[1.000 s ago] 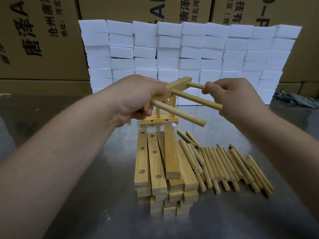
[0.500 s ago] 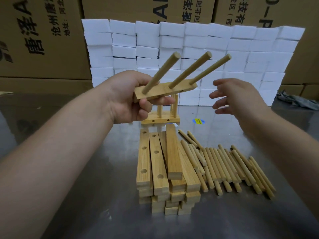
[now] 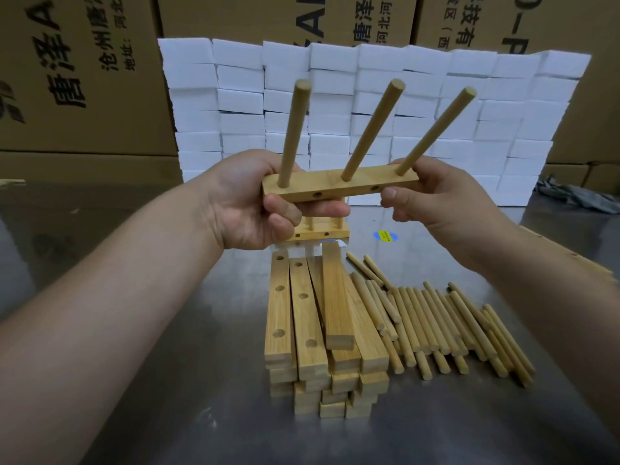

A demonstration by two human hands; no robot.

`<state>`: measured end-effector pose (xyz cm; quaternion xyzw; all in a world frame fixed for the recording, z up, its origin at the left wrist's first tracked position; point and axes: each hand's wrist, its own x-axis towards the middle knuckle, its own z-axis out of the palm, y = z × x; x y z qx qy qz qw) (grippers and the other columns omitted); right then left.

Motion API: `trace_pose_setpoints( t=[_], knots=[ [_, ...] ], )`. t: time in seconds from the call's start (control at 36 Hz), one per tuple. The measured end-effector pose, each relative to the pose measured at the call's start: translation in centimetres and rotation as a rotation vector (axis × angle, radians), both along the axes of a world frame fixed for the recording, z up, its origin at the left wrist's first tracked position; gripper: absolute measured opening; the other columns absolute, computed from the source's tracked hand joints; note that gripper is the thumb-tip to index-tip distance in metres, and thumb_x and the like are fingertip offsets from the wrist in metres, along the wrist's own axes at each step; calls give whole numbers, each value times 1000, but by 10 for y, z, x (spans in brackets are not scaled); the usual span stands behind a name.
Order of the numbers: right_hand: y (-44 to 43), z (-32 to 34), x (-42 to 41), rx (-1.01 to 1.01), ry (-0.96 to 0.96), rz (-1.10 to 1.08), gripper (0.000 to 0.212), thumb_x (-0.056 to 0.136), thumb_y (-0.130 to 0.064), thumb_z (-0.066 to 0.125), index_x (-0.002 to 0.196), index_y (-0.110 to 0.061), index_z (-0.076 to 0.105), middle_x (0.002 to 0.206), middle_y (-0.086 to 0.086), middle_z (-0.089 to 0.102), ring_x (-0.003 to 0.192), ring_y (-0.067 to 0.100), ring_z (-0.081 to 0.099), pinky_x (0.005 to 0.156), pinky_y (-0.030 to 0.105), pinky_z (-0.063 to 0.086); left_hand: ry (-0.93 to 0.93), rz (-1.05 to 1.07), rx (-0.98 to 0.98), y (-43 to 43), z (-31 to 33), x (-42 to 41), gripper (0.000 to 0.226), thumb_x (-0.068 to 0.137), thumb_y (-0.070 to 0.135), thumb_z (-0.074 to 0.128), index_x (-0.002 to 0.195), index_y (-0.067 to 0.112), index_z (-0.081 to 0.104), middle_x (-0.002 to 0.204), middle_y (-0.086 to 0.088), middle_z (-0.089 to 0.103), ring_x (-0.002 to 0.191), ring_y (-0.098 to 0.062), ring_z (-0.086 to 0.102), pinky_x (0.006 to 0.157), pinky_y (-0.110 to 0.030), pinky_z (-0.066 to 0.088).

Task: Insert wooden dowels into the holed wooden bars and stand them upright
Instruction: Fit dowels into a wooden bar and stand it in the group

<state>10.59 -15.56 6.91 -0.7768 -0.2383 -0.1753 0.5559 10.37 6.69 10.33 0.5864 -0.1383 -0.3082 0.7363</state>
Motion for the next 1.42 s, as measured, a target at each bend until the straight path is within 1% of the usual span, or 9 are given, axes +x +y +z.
trace_pose_setpoints(
  t=[0.14, 0.19, 0.36, 0.69, 0.94, 1.11, 1.19, 1.31, 1.42],
  knots=[
    [-3, -2, 2, 3, -41, -16, 12, 81, -18, 67, 87, -29, 66, 65, -15, 66, 60, -1, 56, 64, 18, 48, 40, 118, -22, -1, 0, 1, 35, 79, 17, 41, 105, 1, 58, 98, -15, 66, 27, -2, 36, 32, -12, 36],
    [-3, -3, 4, -4, -42, -33, 12, 81, -17, 67, 84, -29, 65, 62, -17, 66, 57, -5, 56, 58, 11, 46, 14, 240, -15, -3, 1, 3, 31, 91, 24, 37, 96, 2, 59, 87, -16, 69, 29, -3, 38, 33, -14, 39],
    [-7, -5, 12, 23, 19, -160, 4, 83, -25, 66, 79, -24, 67, 57, -13, 59, 50, 4, 47, 59, 21, 45, -265, 590, 140, -8, -3, 9, 30, 99, 30, 33, 79, 14, 49, 63, -8, 68, 34, -13, 49, 43, -17, 47],
    [-6, -8, 13, 27, 58, -272, 10, 83, -31, 65, 76, -24, 67, 60, -6, 54, 44, 2, 45, 53, 19, 44, -634, 699, 361, -7, -14, 12, 2, 88, 24, 61, 89, 23, 60, 83, 1, 72, 46, -7, 57, 49, -19, 49],
    [-3, -15, 15, 10, 74, -308, 14, 84, -32, 64, 71, -30, 66, 61, -4, 55, 52, 9, 46, 56, 24, 41, -845, 681, 711, 3, -19, 15, 15, 78, 35, 71, 91, 33, 64, 71, 13, 62, 47, 5, 55, 44, -11, 37],
    [-2, -18, 16, -21, 92, -336, 13, 85, -33, 62, 73, -32, 65, 63, -3, 55, 44, -3, 49, 49, 17, 39, -904, 652, 813, 5, -24, 21, 26, 78, 31, 72, 103, 25, 69, 85, 17, 63, 72, 2, 56, 61, -17, 43],
    [-2, -20, 18, -38, 106, -360, 12, 86, -37, 60, 82, -29, 67, 62, -3, 58, 51, 5, 50, 53, 22, 42, -921, 680, 818, 6, -26, 26, 27, 80, 31, 71, 105, 25, 68, 81, 20, 60, 72, 2, 56, 59, -16, 41],
    [-3, -20, 21, 6, 153, -403, 40, 89, -38, 56, 124, -18, 57, 60, -5, 60, 53, 9, 51, 57, 26, 42, -912, 739, 834, 12, -31, 33, 31, 80, 31, 70, 110, 24, 67, 89, 13, 62, 78, -2, 57, 61, -16, 41],
    [-3, -18, 20, 9, 182, -398, 33, 89, -37, 55, 117, -19, 59, 62, -5, 61, 53, 9, 52, 58, 27, 42, -863, 773, 871, 21, -42, 42, 33, 82, 31, 69, 113, 22, 66, 96, 8, 62, 84, -9, 59, 61, -16, 41]
  ],
)
